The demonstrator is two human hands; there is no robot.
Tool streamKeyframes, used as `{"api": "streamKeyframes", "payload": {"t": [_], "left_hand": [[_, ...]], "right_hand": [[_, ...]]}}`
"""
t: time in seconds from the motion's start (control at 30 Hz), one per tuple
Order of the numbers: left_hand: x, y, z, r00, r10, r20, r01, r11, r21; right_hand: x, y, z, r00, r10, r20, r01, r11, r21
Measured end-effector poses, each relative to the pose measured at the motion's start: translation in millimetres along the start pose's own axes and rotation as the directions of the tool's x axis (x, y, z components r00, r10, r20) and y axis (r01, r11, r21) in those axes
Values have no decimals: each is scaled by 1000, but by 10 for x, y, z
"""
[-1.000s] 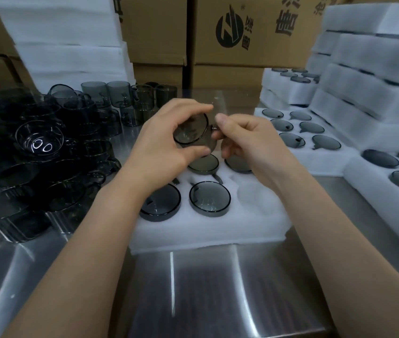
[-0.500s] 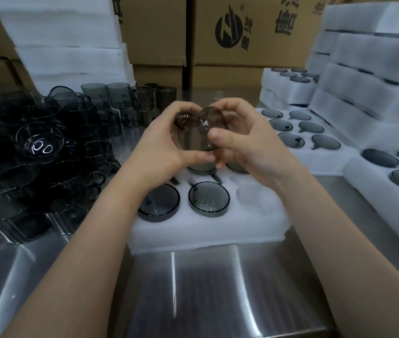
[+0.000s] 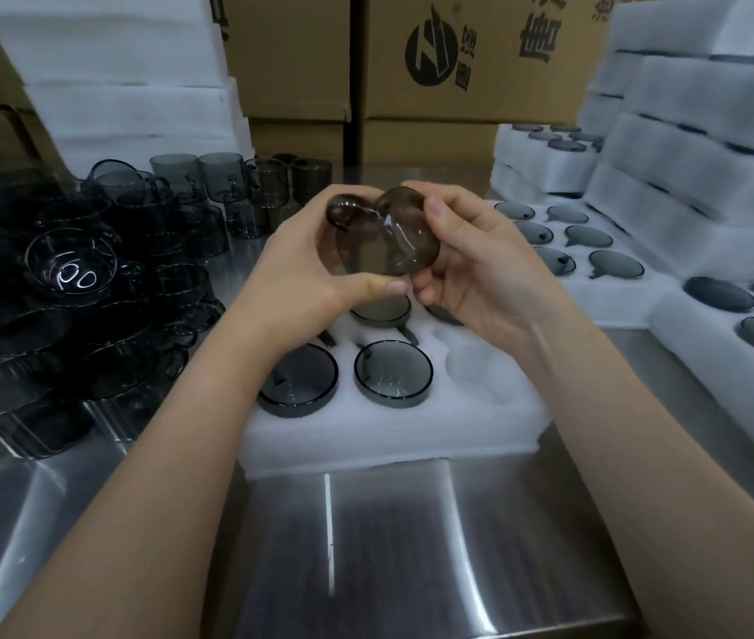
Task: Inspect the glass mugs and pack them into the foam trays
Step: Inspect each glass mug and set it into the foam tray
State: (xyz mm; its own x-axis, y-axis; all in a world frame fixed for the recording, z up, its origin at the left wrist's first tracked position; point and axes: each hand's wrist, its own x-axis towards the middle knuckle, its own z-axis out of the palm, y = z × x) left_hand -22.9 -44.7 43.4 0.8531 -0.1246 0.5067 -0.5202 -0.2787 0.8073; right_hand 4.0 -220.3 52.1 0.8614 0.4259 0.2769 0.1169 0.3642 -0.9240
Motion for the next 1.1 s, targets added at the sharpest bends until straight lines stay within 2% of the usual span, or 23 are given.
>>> {"api": "streamKeyframes", "payload": {"t": [0.07,0.17,0.27,0.47,0.6,0.73,0.8,0.97,1.1], "left_hand": [[6,-2,-1,1000,-25,-17,24,997,-75],[8,-11,5,998,-69,-7,68,991,-115],[15,-10,6,996,-89,29,91,994,-68],[3,-1,30,996,-54,74,54,998,11],[7,-22,43,997,-41,69,42,999,-16],[18,-30,52,996,-39,85,45,997,-70],[22,-39,50,996,-76,49,80,993,-84],[5,9,77,996,-73,49,72,997,23],[-24,75,98,1000,0,-13,2,984,177]], "right_hand": [[2,-5,-38,995,35,92,-41,997,73],[14,28,-52,991,49,124,-52,998,22],[25,65,-43,998,27,49,-20,991,-130],[29,87,-23,992,-47,-120,29,989,-146],[23,87,11,981,-129,-144,95,971,-219],[33,57,36,982,-79,-172,47,982,-184],[29,40,31,985,-35,-170,5,985,-172],[55,96,12,982,1,-187,-35,983,-180],[108,158,63,993,29,-113,-49,982,-181]]}}
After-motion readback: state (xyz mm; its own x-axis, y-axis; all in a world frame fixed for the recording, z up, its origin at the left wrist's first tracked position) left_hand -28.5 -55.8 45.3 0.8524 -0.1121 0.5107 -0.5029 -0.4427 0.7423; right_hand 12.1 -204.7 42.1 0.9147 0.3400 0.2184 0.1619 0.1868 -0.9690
